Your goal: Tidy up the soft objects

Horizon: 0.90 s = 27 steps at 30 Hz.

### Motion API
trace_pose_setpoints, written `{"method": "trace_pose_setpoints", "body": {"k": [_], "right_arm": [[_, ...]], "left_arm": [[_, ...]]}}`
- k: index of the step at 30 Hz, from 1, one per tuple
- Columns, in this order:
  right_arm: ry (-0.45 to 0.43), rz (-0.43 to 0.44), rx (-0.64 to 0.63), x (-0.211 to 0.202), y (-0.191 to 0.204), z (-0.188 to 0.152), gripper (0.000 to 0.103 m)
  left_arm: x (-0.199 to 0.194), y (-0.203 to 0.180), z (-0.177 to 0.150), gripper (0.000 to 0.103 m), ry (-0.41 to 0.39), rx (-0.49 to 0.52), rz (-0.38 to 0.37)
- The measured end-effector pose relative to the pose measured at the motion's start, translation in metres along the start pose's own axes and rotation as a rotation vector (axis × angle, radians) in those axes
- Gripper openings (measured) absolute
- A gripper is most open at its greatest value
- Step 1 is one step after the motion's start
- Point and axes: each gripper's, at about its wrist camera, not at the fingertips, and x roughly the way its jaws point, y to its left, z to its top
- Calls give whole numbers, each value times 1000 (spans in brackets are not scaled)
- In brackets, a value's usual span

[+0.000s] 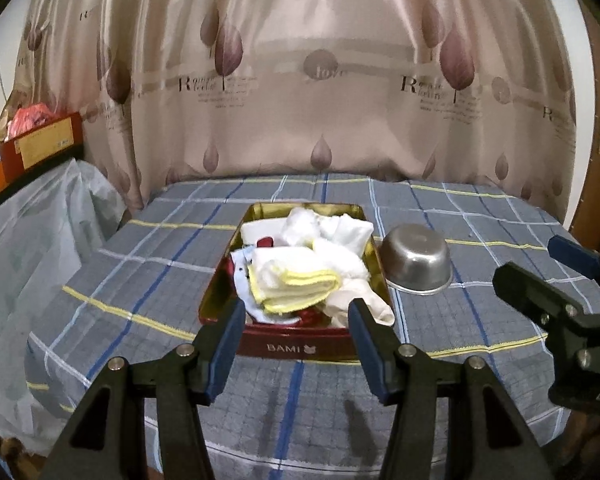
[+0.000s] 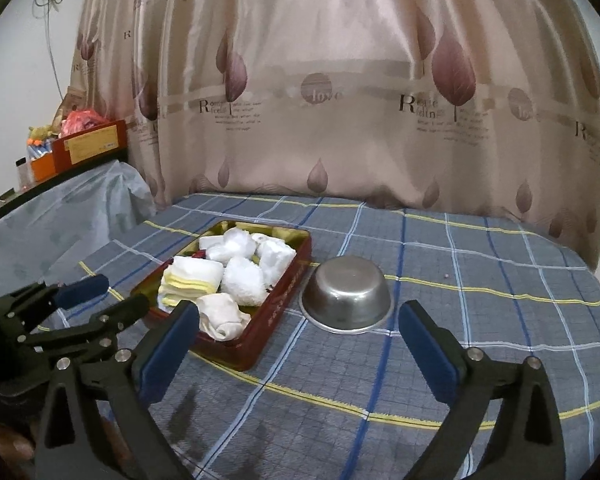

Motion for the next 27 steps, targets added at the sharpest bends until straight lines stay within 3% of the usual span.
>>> {"method": "trace_pose_setpoints", "body": {"k": [8, 27], "right_arm": [[5, -6, -34, -2, 16, -6, 100], [-16, -5, -23, -11, 15, 0, 102]], "left_arm": [[-1, 9, 1, 55, -22, -18, -15], [-7, 0, 2, 55, -38, -6, -18]]}}
